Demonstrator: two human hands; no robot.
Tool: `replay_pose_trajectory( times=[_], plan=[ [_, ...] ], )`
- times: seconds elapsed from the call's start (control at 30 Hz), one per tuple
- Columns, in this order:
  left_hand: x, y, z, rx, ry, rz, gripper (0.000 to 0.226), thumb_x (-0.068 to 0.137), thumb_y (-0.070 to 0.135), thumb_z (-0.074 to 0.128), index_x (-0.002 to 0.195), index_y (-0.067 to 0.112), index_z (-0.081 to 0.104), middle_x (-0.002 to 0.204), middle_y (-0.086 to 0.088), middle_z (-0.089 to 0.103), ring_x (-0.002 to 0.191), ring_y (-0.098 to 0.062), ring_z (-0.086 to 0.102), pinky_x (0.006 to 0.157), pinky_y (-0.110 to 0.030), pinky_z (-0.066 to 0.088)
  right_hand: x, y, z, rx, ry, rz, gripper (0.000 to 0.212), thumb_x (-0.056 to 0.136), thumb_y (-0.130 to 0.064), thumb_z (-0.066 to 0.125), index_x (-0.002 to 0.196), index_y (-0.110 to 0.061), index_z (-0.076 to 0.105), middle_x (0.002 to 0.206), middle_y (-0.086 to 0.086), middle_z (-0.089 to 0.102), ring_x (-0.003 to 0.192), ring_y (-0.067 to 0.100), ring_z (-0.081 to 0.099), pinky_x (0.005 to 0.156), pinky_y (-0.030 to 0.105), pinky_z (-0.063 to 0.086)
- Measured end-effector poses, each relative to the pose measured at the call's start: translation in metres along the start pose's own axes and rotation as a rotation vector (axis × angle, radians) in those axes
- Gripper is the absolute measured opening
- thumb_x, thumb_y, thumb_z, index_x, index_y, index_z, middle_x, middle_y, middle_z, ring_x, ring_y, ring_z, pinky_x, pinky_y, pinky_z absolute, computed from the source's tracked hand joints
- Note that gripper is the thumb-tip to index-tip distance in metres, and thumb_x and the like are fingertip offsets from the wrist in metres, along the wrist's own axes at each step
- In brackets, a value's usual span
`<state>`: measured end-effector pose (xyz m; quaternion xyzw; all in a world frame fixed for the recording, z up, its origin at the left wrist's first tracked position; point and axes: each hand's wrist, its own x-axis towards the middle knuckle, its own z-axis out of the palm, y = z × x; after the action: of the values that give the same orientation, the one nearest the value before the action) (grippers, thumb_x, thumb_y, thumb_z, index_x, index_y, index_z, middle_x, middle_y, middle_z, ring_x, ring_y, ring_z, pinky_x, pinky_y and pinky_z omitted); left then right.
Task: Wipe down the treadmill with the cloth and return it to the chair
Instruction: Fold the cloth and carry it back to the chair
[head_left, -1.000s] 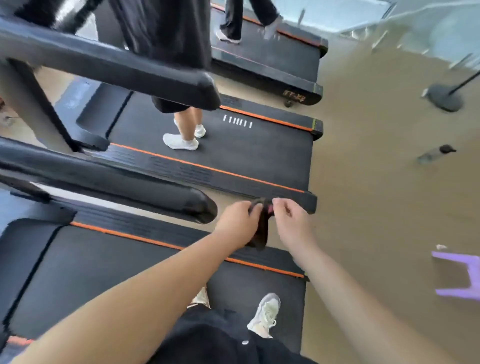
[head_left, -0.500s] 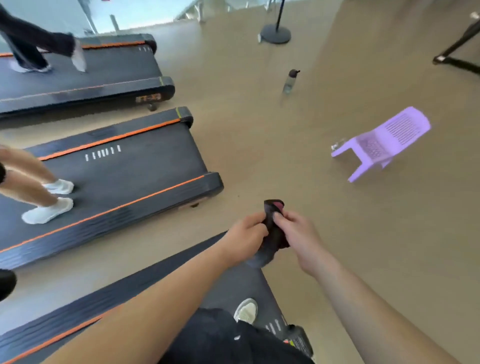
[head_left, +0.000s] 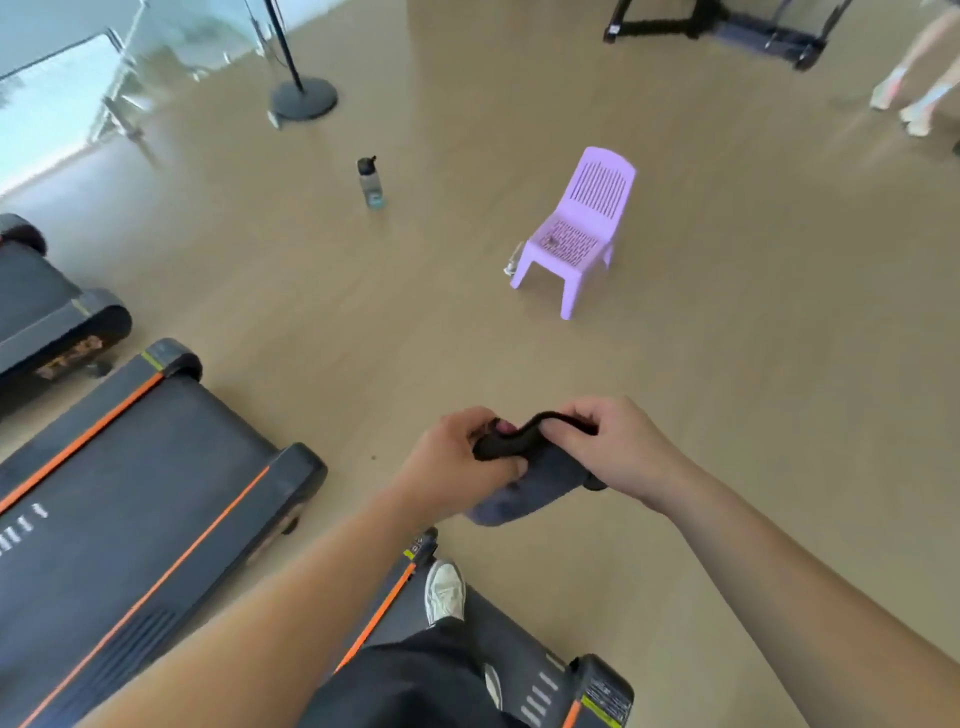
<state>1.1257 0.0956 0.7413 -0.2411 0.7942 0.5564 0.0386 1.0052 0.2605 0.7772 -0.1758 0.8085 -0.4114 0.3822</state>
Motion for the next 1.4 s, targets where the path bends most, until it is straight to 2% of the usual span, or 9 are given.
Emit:
replay_pose_trajectory(
  times=[0.13, 0.23, 0.47, 0.57, 0.67, 0.83, 0.93, 1.2, 1.4],
  plan=[
    [0.077, 0.022, -0.005, -0.017, -0.060, -0.023, 0.036, 0.071, 0.032, 0.087, 0.086, 0.011, 0.062, 0.073, 0.009, 0.061, 0.070, -0.009, 0.058, 0.067, -0.034, 0.049, 0.045, 0.004, -0.047, 0.126, 0.171, 0.044, 0.020, 0.097, -0.030, 0.064, 0.088, -0.014, 0.072, 0.080, 0.016, 0.069, 0.064, 0.033, 0.066, 0.059, 0.042, 0.059],
    [0.135, 0.051, -0.005, -0.077, -0.132, 0.010, 0.039, 0.070, 0.040, 0.082, 0.087, 0.011, 0.061, 0.074, 0.003, 0.060, 0.068, -0.012, 0.057, 0.065, -0.033, 0.047, 0.086, 0.008, -0.086, 0.123, 0.331, 0.025, 0.023, 0.098, -0.032, 0.062, 0.087, -0.013, 0.068, 0.074, 0.002, 0.062, 0.067, 0.018, 0.059, 0.055, 0.025, 0.048],
    [0.303, 0.083, 0.045, -0.111, -0.160, 0.004, 0.023, 0.082, 0.038, 0.074, 0.080, 0.020, 0.060, 0.069, -0.004, 0.062, 0.060, -0.015, 0.055, 0.059, -0.030, 0.043, 0.207, 0.051, -0.183, 0.141, 0.377, 0.056, 0.034, 0.097, -0.039, 0.062, 0.078, -0.011, 0.057, 0.066, -0.001, 0.048, 0.057, 0.018, 0.043, 0.046, 0.028, 0.037],
    [0.399, 0.070, 0.094, -0.001, -0.263, 0.028, 0.018, 0.086, 0.039, 0.073, 0.088, 0.024, 0.064, 0.077, -0.002, 0.075, 0.063, -0.015, 0.065, 0.057, -0.028, 0.048, 0.285, 0.101, -0.231, 0.073, 0.345, 0.031, 0.034, 0.095, -0.043, 0.063, 0.080, -0.013, 0.061, 0.065, 0.002, 0.050, 0.057, 0.021, 0.044, 0.047, 0.032, 0.039],
    [0.502, 0.052, 0.138, 0.027, -0.217, 0.078, 0.018, 0.088, 0.038, 0.068, 0.085, 0.021, 0.061, 0.075, -0.004, 0.069, 0.066, -0.016, 0.061, 0.061, -0.031, 0.049, 0.366, 0.155, -0.281, -0.006, 0.264, 0.021, 0.030, 0.093, -0.045, 0.065, 0.080, -0.018, 0.068, 0.070, 0.009, 0.062, 0.060, 0.018, 0.056, 0.050, 0.034, 0.050],
    [0.621, 0.059, 0.155, 0.124, -0.091, 0.104, 0.020, 0.089, 0.035, 0.068, 0.086, 0.017, 0.061, 0.089, -0.008, 0.064, 0.080, -0.017, 0.060, 0.075, -0.038, 0.053, 0.456, 0.194, -0.343, -0.015, 0.048, 0.160, 0.018, 0.090, -0.021, 0.073, 0.077, -0.012, 0.065, 0.066, -0.005, 0.059, 0.057, 0.007, 0.054, 0.055, 0.017, 0.042],
    [0.700, 0.066, 0.144, 0.117, -0.040, 0.106, 0.017, 0.085, 0.036, 0.066, 0.086, 0.020, 0.059, 0.088, -0.004, 0.064, 0.086, -0.023, 0.061, 0.080, -0.038, 0.052, 0.527, 0.187, -0.373, -0.020, 0.005, 0.226, 0.006, 0.085, -0.008, 0.068, 0.087, -0.013, 0.067, 0.077, -0.006, 0.066, 0.066, 0.005, 0.059, 0.063, 0.018, 0.045],
    [0.965, 0.045, 0.096, 0.156, -0.052, 0.130, 0.017, 0.094, 0.020, 0.067, 0.082, 0.024, 0.054, 0.081, 0.002, 0.061, 0.075, -0.014, 0.055, 0.070, -0.030, 0.044, 0.783, 0.168, -0.429, 0.260, 0.358, 0.305, 0.008, 0.083, -0.010, 0.063, 0.092, -0.010, 0.063, 0.076, 0.010, 0.072, 0.064, 0.014, 0.056, 0.066, 0.030, 0.041],
    [1.130, -0.003, 0.092, 0.181, -0.055, 0.060, 0.017, 0.096, 0.025, 0.064, 0.084, 0.024, 0.053, 0.089, -0.005, 0.061, 0.073, -0.018, 0.053, 0.066, -0.031, 0.041, 0.964, 0.202, -0.450, 0.361, 0.522, 0.265, 0.019, 0.086, -0.025, 0.072, 0.091, -0.010, 0.062, 0.082, 0.000, 0.067, 0.070, 0.013, 0.057, 0.065, 0.030, 0.046]
  ],
)
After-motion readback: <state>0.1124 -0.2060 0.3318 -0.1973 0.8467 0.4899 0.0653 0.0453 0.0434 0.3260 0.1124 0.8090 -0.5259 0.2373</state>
